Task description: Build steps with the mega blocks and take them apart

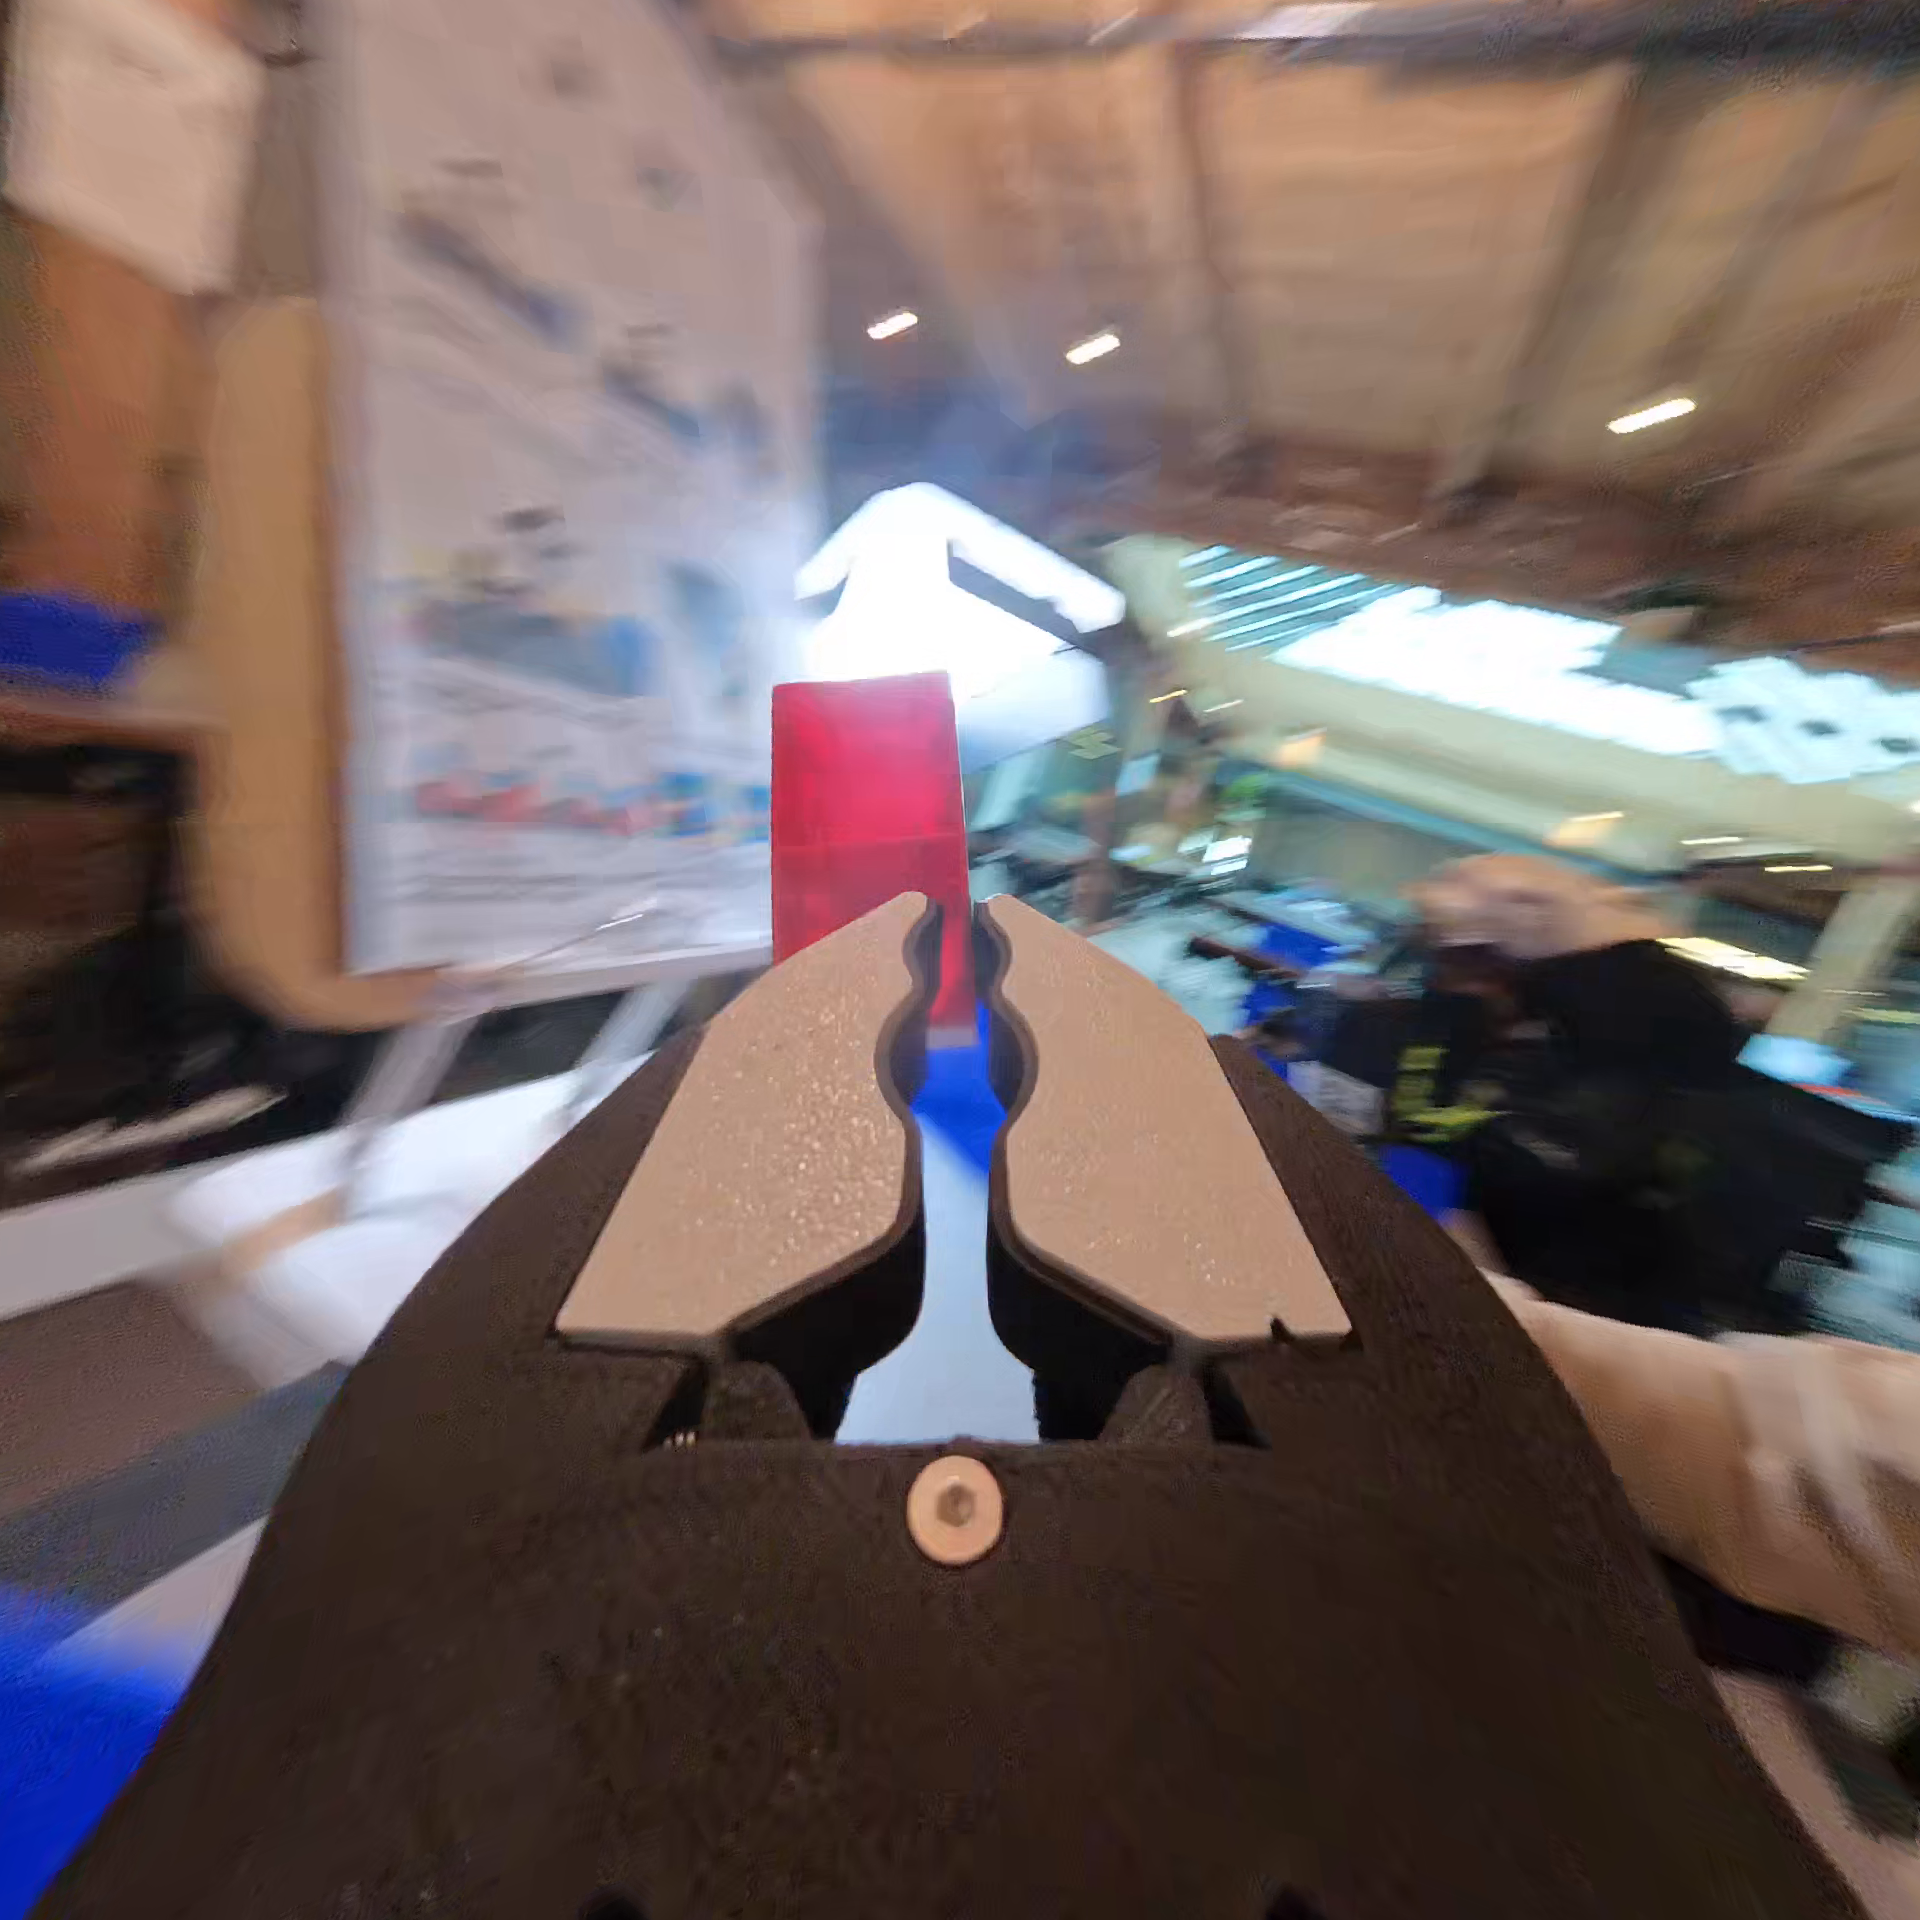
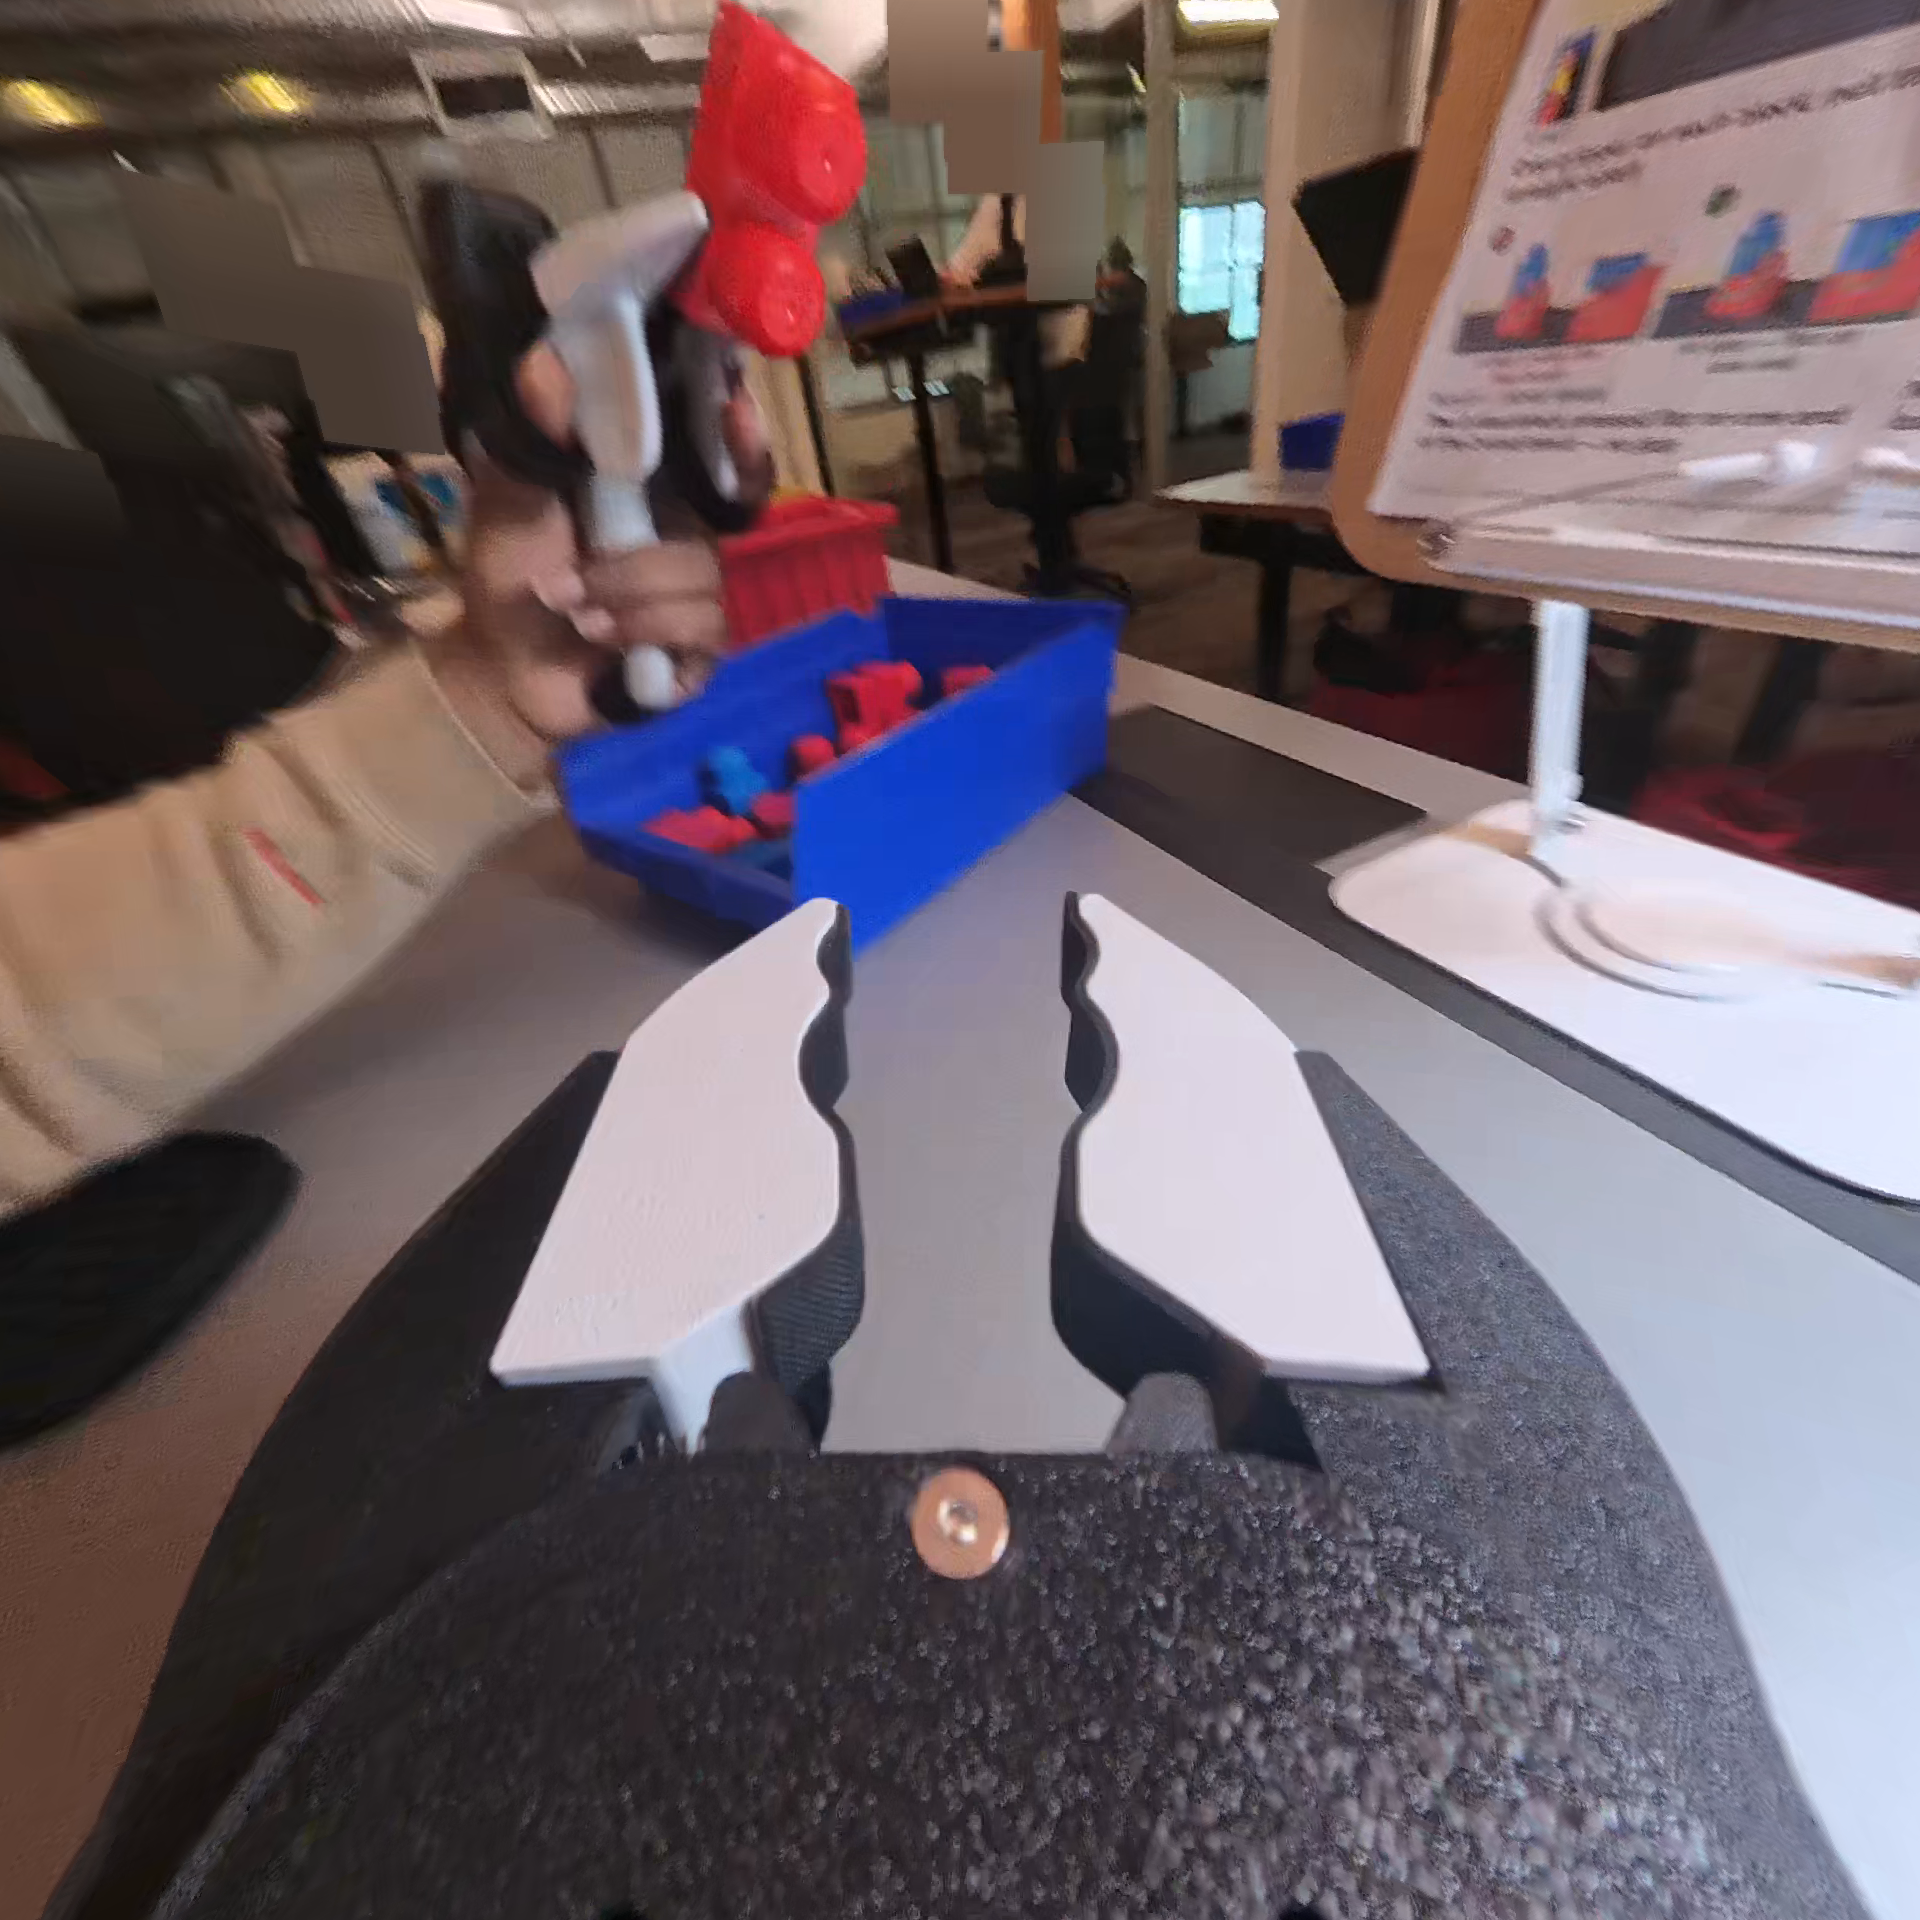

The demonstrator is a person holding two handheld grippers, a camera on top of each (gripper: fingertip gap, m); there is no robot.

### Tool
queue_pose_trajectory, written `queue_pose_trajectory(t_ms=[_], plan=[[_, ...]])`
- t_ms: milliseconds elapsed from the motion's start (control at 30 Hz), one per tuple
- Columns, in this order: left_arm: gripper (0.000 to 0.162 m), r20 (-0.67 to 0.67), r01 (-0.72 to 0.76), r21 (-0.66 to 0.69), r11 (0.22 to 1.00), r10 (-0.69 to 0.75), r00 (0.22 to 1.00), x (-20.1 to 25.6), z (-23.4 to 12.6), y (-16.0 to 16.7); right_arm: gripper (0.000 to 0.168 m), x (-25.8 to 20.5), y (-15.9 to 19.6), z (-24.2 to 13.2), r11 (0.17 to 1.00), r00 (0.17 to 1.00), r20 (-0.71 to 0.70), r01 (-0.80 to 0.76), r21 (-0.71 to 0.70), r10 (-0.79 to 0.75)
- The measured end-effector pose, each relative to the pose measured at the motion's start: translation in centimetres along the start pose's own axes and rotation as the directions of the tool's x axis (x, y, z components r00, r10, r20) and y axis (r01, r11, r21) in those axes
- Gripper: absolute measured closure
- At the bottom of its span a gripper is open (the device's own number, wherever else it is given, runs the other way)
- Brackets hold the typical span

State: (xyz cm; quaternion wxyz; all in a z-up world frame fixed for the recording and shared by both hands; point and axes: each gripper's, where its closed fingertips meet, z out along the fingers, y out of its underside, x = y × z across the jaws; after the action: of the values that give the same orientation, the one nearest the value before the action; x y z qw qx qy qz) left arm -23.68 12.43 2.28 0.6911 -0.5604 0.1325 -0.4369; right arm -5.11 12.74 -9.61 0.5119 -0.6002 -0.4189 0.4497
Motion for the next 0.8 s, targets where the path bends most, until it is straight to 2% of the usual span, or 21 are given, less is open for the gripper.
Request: queue_pose_trajectory(t_ms=[67, 167, 267, 333, 433, 500, 567, 633, 733, 800], plan=[[0.156, -0.211, 0.051, 0.047, 0.998, -0.04, 0.977, 5.6, 2.2, 1.3, 0.122, -3.2, -2.4, 0.3, 0.987, 0.984, 0.134, -0.131, 0.096, 0.117], [0.156, -0.374, 0.113, 0.037, 0.993, -0.091, 0.923, 11.3, 5.2, 4.6, 0.113, -6.0, -5.3, -0.3, 0.934, 0.929, 0.286, -0.296, 0.198, 0.234], [0.156, -0.434, 0.134, -0.001, 0.991, -0.121, 0.893, 14.5, 7.6, 8.2, 0.115, -6.4, -6.9, -1.1, 0.899, 0.913, 0.318, -0.344, 0.27, 0.255], [0.156, -0.425, 0.127, -0.031, 0.991, -0.128, 0.896, 15.3, 8.6, 10.2, 0.135, -6.0, -7.2, -1.6, 0.899, 0.924, 0.298, -0.326, 0.292, 0.239], [0.156, -0.413, 0.132, -0.033, 0.991, -0.134, 0.901, 15.3, 9.0, 11.3, 0.14, -5.6, -6.8, -2.0, 0.926, 0.943, 0.28, -0.258, 0.276, 0.179], [0.155, -0.389, 0.061, -0.082, 0.995, -0.088, 0.917, 14.6, 8.9, 12.0, 0.14, -4.9, -6.0, -2.0, 0.961, 0.96, 0.252, -0.179, 0.212, 0.123], [0.152, -0.367, -0.034, -0.127, 0.991, -0.015, 0.93, 13.6, 8.3, 12.2, 0.14, -4.2, -4.8, -2.2, 0.994, 0.969, 0.24, -0.075, 0.078, 0.054], [0.13, -0.346, -0.149, -0.246, 0.958, 0.057, 0.936, 12.5, 7.7, 12.9, 0.14, -2.4, -3.4, -2.7, 0.995, 0.985, 0.158, 0.076, -0.07, -0.064], [0.107, -0.365, -0.362, -0.436, 0.824, 0.206, 0.908, 11.6, 7.1, 15.0, 0.14, -1.3, 0.2, -3.6, 0.894, 0.957, 0.168, 0.283, -0.346, -0.238], [0.099, -0.406, -0.501, -0.553, 0.665, 0.31, 0.86, 10.7, 6.9, 17.4, 0.14, -1.2, 2.0, -3.4, 0.806, 0.926, 0.2, 0.378, -0.455, -0.322]])
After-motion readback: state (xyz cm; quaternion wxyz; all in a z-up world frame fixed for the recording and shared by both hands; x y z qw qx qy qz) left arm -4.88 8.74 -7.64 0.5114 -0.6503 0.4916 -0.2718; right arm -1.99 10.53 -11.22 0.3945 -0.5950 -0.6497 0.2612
